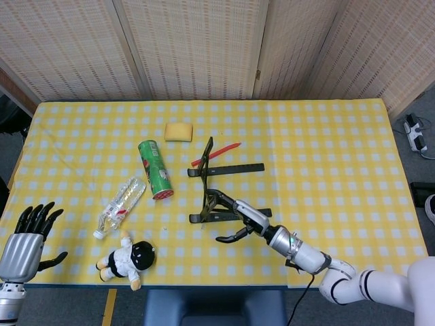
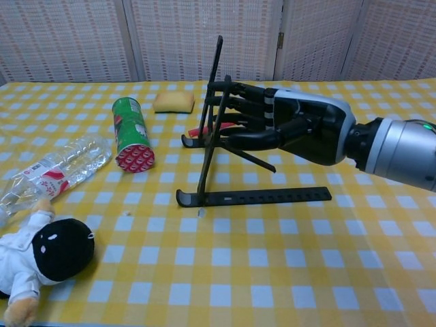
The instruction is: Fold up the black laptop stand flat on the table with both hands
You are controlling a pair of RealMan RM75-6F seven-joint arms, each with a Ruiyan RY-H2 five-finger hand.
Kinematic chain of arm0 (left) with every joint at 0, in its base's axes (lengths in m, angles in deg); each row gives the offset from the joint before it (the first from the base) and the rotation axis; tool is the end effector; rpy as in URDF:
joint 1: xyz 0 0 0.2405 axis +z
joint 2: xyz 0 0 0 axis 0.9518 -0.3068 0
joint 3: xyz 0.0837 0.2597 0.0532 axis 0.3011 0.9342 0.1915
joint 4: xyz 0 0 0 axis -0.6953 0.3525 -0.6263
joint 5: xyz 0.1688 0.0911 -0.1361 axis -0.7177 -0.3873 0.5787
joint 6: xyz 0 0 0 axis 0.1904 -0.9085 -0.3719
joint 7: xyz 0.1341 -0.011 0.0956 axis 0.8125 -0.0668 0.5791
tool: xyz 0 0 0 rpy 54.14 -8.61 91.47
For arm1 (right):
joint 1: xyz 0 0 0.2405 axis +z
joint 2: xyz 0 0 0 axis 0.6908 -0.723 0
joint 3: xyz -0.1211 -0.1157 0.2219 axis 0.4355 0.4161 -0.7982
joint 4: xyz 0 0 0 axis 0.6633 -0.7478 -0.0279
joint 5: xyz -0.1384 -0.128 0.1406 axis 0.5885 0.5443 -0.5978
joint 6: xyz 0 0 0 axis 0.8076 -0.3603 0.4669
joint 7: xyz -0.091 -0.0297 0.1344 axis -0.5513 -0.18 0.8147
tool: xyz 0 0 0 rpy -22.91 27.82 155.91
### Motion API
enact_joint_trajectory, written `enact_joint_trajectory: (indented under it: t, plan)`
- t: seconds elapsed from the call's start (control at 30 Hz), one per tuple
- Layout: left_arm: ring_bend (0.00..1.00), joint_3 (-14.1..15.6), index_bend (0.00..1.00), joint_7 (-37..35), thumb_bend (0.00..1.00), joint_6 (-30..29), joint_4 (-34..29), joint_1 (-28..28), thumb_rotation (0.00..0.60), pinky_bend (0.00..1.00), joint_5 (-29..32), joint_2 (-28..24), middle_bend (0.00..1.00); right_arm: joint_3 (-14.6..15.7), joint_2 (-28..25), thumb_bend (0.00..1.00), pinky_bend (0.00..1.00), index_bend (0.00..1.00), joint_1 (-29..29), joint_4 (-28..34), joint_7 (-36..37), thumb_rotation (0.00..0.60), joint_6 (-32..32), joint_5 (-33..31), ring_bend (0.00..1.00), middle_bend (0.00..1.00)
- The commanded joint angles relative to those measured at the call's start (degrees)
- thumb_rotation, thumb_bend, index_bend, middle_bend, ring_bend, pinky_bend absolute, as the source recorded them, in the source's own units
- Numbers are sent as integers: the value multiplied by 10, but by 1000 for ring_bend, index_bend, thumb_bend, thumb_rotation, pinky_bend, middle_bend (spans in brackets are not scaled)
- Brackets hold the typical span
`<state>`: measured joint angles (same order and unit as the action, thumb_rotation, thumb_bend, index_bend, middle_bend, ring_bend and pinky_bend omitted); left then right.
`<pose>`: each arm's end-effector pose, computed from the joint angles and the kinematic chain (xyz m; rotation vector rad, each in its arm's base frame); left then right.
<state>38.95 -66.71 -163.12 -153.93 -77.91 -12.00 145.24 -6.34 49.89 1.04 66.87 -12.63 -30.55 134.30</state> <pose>-0.3291 0.2018 0.1260 -1.4851 -0.8131 -0.8680 -0.1170 -0.3345 -0.0626 -1.4843 2.1432 -1.4310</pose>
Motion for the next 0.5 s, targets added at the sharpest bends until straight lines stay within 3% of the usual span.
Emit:
enact_joint_trajectory:
  t: [0.03,0.5]
  plan:
    - [63,0,186,-2,143,0,1,0,600,0,0,0,100,-11,3,235,0,0,21,21,-28,600,22,-13,0,0]
    - [63,1,187,-14,143,3,13,1,600,0,1,2,100,-45,24,234,0,0,65,45,-120,600,85,-94,0,0]
